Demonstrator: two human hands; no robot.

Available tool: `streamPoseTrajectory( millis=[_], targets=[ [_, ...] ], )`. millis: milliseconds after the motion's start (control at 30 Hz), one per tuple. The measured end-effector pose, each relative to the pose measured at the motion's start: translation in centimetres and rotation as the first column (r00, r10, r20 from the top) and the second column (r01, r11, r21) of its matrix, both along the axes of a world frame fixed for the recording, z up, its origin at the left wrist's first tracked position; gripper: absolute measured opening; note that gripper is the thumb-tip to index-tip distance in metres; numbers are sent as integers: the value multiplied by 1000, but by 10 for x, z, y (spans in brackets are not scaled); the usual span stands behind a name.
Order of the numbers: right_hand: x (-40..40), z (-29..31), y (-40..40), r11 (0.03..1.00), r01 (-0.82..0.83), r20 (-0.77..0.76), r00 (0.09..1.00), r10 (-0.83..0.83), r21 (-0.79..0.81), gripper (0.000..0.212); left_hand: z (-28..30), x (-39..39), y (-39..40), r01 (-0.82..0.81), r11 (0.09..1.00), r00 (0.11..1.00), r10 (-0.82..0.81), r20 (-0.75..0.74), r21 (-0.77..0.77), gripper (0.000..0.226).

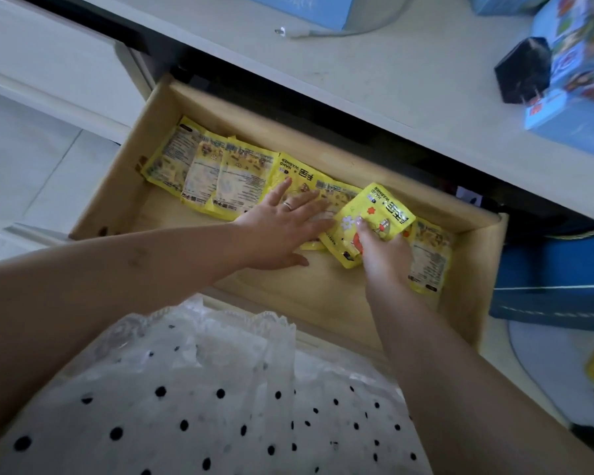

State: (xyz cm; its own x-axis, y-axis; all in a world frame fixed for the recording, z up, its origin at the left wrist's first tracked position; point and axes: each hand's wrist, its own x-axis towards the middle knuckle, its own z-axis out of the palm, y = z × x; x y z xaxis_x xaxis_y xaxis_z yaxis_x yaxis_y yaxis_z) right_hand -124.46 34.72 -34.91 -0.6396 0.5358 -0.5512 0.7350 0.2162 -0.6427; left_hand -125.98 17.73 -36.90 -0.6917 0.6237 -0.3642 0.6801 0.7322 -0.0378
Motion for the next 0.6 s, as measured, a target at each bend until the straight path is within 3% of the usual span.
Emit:
streamPoseTrajectory(
  millis=[200,333,433,533,600],
  targets=[
    [11,1,34,998,-12,-6,1000,12,-63,49,-1,-15,7,-110,993,993,108,48,48,60],
    [7,4,41,980,-194,16,981,193,44,25,-5,-12,7,-118,992,993,116,39,55,61],
    [0,-1,40,948,-278,54,961,273,154,31,-4,-8,5,-117,990,993,116,17,77,65],
    [-7,-5,38,938,-249,36,968,247,242,53,-3,-4,-5,-122,990,993,122,7,76,71],
    [-10,-7,33,915,-257,21,964,264,311,52,-2,-1,-18,-132,989,991,132,2,65,73]
  ],
)
